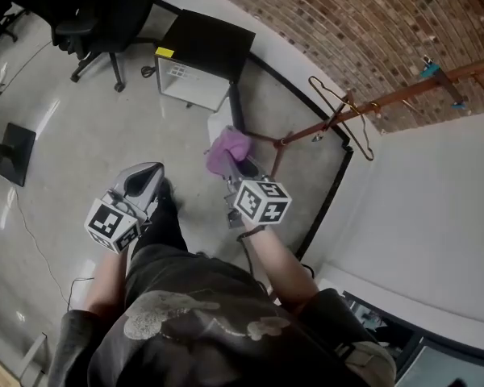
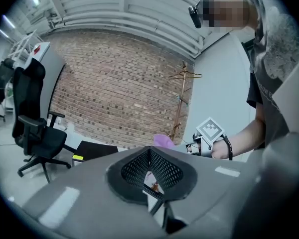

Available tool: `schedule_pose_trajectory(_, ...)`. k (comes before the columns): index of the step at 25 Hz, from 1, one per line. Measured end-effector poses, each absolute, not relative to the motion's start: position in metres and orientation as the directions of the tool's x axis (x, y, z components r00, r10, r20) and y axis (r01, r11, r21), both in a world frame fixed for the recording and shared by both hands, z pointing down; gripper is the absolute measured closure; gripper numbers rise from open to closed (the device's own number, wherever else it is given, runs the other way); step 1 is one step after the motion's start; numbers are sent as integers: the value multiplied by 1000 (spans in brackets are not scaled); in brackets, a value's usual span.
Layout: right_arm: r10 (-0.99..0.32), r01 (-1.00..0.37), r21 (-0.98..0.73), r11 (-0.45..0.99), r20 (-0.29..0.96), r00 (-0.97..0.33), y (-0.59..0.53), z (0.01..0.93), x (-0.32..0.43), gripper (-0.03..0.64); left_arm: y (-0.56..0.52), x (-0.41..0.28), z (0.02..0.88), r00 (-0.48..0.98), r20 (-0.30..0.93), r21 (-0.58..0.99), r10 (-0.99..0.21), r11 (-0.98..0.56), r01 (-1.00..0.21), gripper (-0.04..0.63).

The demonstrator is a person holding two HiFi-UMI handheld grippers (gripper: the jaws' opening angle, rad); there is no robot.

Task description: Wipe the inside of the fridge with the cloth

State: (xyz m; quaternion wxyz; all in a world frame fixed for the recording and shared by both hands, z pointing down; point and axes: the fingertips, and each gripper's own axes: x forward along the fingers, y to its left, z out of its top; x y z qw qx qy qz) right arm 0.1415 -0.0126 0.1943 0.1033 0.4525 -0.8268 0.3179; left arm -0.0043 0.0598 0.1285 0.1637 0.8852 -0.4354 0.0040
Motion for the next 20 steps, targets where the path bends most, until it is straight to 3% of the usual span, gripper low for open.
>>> schedule_pose_trajectory(10,-673,-834,-472,286,520,-525,-138,220,50,531,-93,-90,151,673,200,268,-712,-621,-737,577)
schedule_pose_trajectory(20,-577,-802,-536,265,578,-577,-193,268,1,531,-184,-108,197,670,261,330,-695,-588,-738,577)
